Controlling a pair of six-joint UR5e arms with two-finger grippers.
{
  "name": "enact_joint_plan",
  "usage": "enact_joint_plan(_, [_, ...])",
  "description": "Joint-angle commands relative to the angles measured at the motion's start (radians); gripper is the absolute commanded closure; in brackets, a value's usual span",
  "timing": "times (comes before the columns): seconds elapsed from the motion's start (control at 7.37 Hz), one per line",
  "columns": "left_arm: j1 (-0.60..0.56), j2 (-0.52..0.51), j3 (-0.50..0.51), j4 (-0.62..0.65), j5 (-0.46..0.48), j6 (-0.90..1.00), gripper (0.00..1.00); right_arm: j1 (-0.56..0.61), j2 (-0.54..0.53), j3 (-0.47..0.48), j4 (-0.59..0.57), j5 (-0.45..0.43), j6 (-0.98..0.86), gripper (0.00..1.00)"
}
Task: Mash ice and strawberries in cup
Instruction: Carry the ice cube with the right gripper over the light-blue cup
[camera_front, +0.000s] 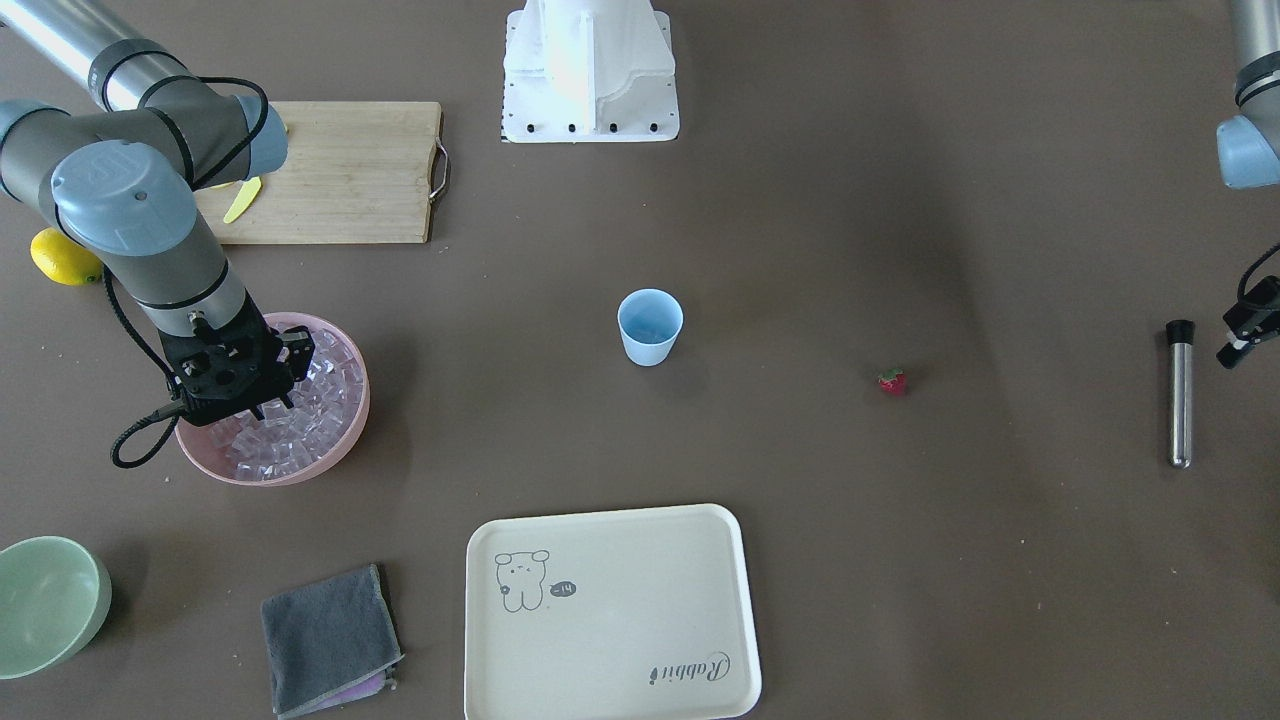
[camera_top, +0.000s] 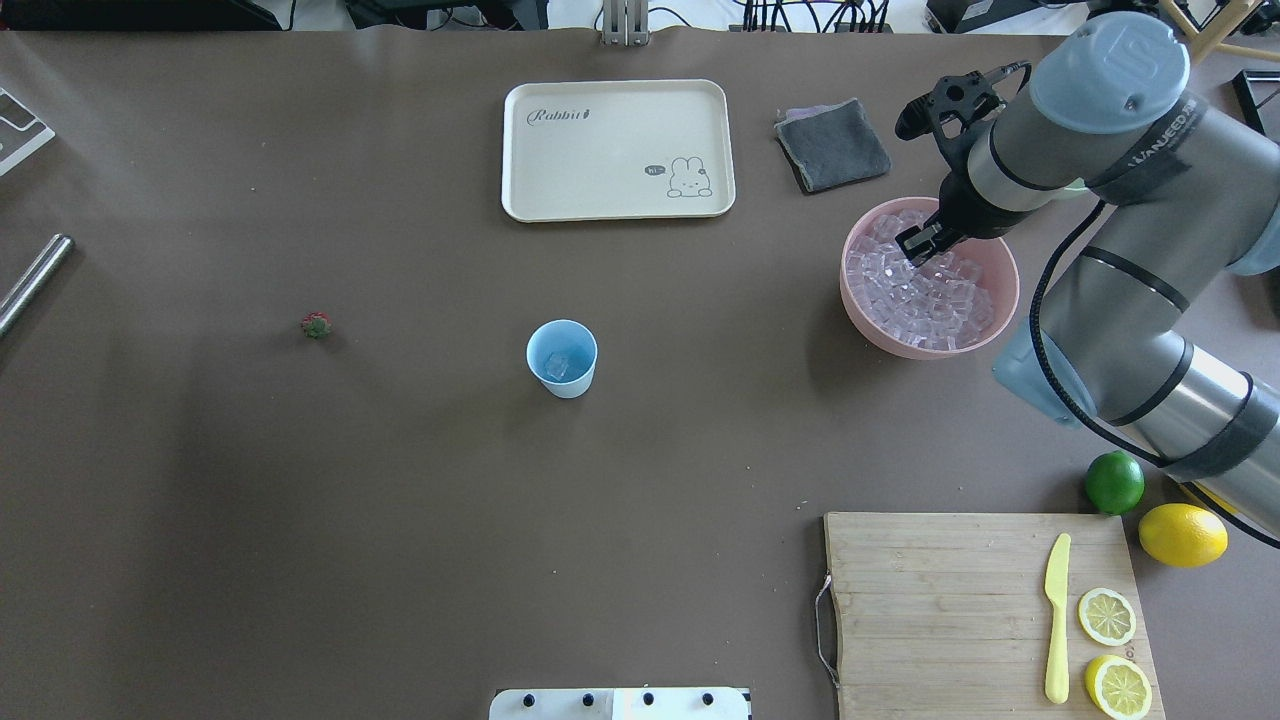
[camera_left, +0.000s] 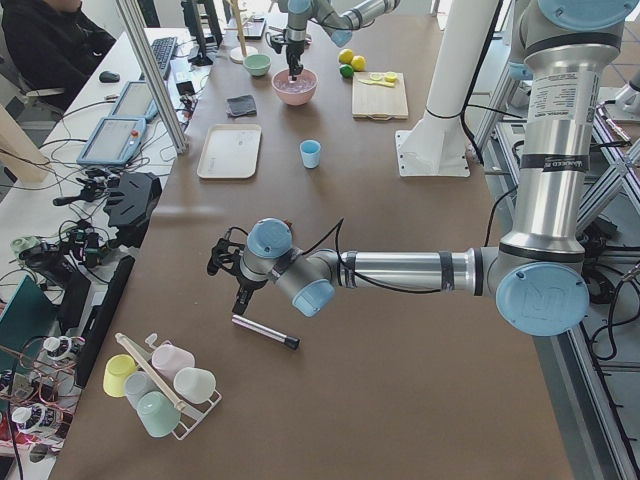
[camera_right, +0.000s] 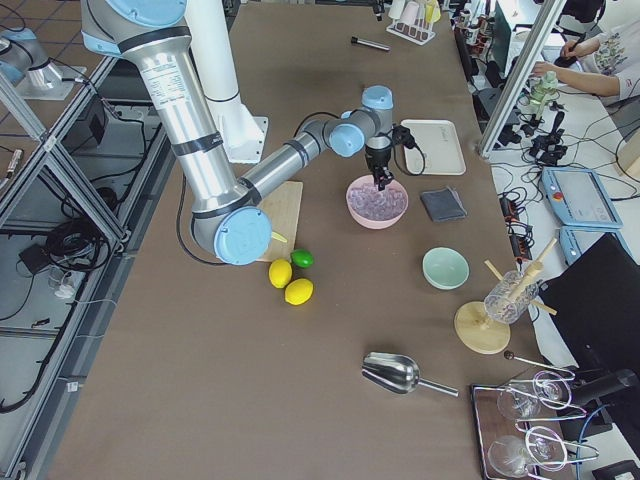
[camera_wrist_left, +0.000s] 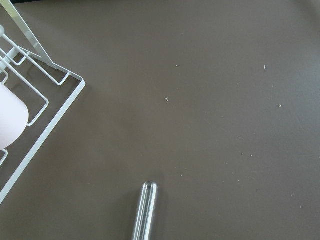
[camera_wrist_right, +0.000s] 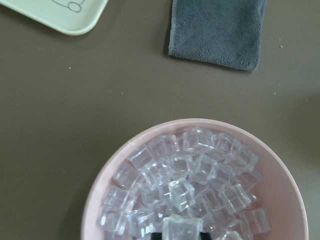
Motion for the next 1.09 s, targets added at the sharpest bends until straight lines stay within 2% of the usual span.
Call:
enact_joint_plan(0.0, [0.0,0.0,0.001,0.0,0.0,0.0,0.03,-0.096,0.17,0.029,-0.17,-0.021,0.153,1.0])
enact_joint_plan(0.14, [0.0,-0.001,-0.003,0.0,0.011,-0.003,0.03,-0.179,0.295,-0.032,-0.168,-0.112,0.28,1.0])
enact_joint_plan(0.27, [0.0,-0.012,-0.006,0.003,0.021,-0.002,0.03,-0.269,0.38,-0.083,-0.162,-0.162,0.421,1.0])
enact_joint_plan(0.41, [0.002,-0.015,0.0,0.003,0.021,-0.003,0.03,-0.357,0.451,-0.13,-0.114,-0.264,0.524,1.0])
enact_joint_plan(0.54, [0.017,-0.023,-0.002,0.003,0.023,-0.005,0.03,-0.406,0.505,-0.222,-0.037,-0.295,0.603,1.0])
enact_joint_plan(0.81, [0.017,-0.024,0.001,0.002,0.023,-0.002,0.03,-0.446,0.557,-0.34,0.04,-0.377,0.614,1.0])
enact_joint_plan(0.95, [0.017,-0.023,-0.006,0.003,0.023,-0.005,0.03,-0.457,0.545,-0.367,0.098,-0.392,0.614,1.0])
